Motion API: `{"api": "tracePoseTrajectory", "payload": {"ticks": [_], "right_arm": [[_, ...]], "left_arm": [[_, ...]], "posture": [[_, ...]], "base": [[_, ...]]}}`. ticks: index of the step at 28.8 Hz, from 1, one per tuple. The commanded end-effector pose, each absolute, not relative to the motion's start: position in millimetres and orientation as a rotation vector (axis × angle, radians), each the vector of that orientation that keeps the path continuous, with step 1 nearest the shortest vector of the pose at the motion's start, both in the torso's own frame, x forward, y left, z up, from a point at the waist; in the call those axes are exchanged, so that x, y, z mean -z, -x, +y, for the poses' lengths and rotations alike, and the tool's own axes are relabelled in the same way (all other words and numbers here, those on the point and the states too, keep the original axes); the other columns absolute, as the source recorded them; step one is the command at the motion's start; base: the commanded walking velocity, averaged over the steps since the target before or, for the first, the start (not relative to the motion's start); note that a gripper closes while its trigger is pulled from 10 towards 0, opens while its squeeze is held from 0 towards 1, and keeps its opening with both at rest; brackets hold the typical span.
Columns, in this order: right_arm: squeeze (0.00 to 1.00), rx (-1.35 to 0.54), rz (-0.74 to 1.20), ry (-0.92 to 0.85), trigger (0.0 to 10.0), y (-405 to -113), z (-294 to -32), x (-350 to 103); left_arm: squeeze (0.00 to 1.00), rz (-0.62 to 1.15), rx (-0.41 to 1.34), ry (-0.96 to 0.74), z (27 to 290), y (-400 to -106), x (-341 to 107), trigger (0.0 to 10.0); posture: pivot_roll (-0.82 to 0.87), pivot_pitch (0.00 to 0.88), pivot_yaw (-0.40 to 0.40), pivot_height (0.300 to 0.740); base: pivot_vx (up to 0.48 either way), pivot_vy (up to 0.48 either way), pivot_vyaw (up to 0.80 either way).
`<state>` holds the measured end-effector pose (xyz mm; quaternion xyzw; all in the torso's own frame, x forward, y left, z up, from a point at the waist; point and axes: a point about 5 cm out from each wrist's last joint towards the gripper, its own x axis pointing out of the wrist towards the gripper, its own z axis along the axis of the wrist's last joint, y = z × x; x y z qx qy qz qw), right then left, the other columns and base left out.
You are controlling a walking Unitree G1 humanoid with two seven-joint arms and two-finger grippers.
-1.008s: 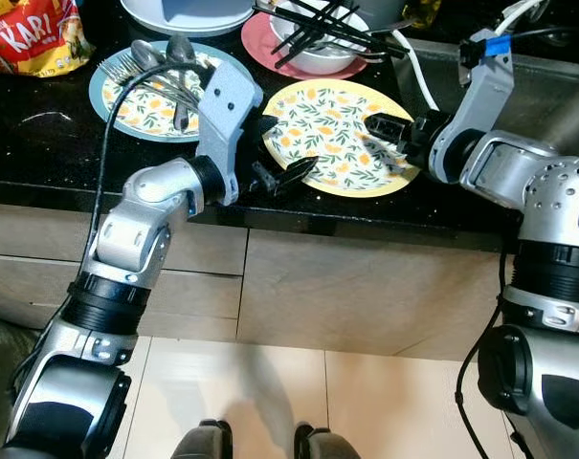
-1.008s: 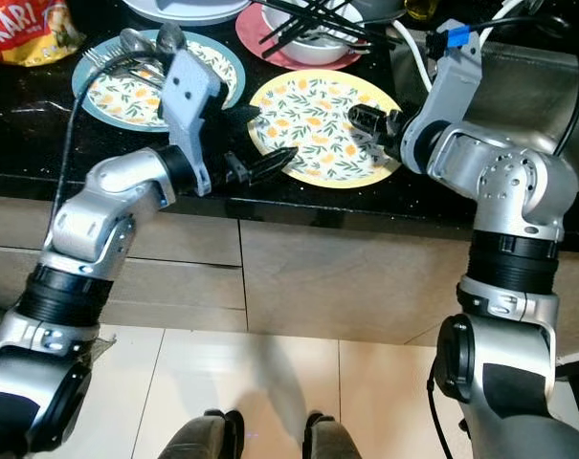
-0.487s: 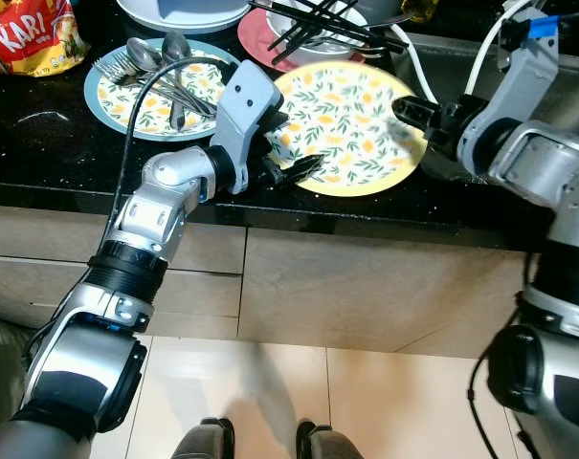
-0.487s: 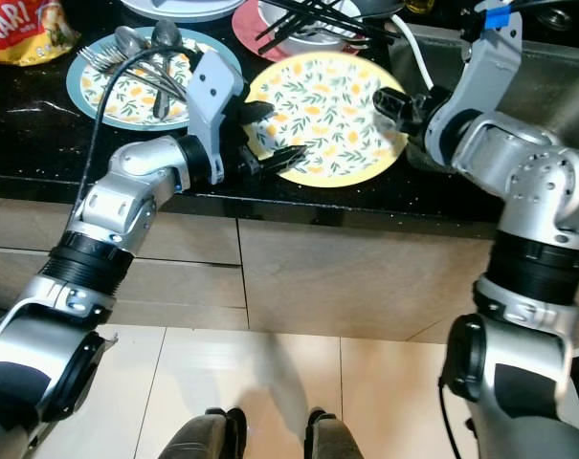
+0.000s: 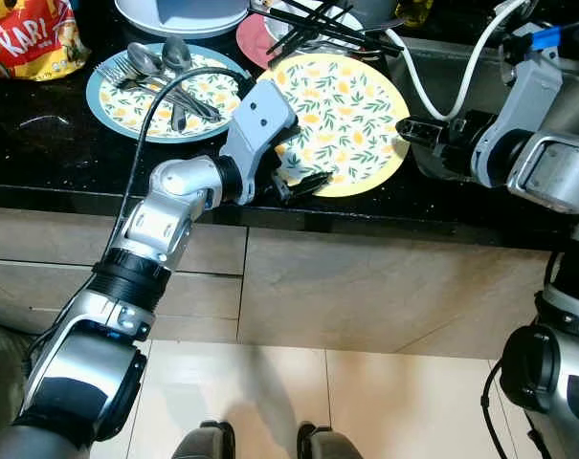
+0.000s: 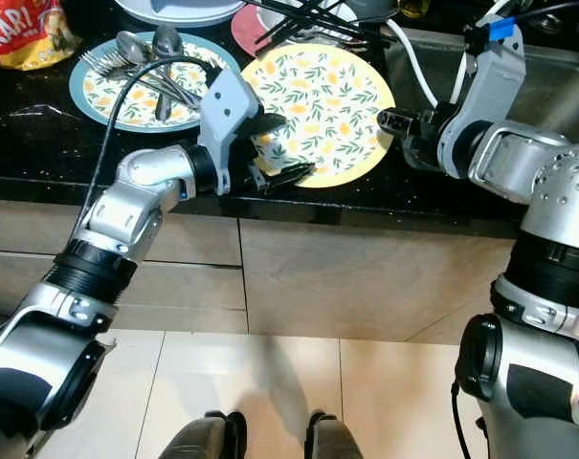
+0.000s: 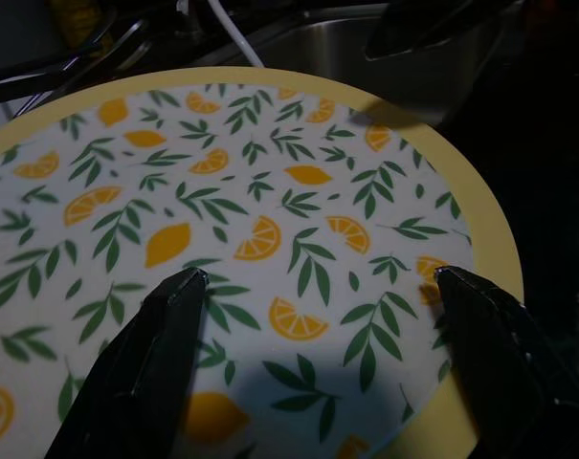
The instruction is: Kitchen organization
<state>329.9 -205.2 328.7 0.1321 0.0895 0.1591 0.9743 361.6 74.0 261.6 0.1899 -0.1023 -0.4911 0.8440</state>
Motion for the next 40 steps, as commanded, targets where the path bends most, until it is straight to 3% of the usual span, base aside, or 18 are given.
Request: {"api": "tracePoseTrajectory", "payload": {"ticks": [1,11,26,40], "right_arm": [[0.0,-0.341,0.188,-0.256,10.0,-328.1,-200.8,-328.4],[0.0,-0.292,0.247,-0.187,10.0,-340.3,-184.8,-307.5],[0.0,-0.173,0.253,-0.119,10.0,-350.7,-193.7,-302.5],[0.0,-0.177,0.273,-0.083,10.0,-356.6,-192.6,-297.3]], "left_arm": [[0.0,-0.024,1.07,-0.416,74.0,-360.3,-216.7,10.0],[0.0,-0.023,1.074,-0.414,73.0,-355.9,-211.7,10.0],[0.0,-0.022,1.074,-0.409,72.5,-351.0,-208.8,10.0],[0.0,-0.025,1.078,-0.408,70.7,-346.8,-208.1,10.0]], "posture": [[-0.07,0.242,-0.089,0.74],[-0.06,0.238,-0.094,0.74],[-0.06,0.249,-0.098,0.74],[-0.05,0.251,-0.097,0.74]], "base": [[0.0,0.0,0.0],[0.0,0.0,0.0],[0.0,0.0,0.0],[0.0,0.0,0.0]]}}
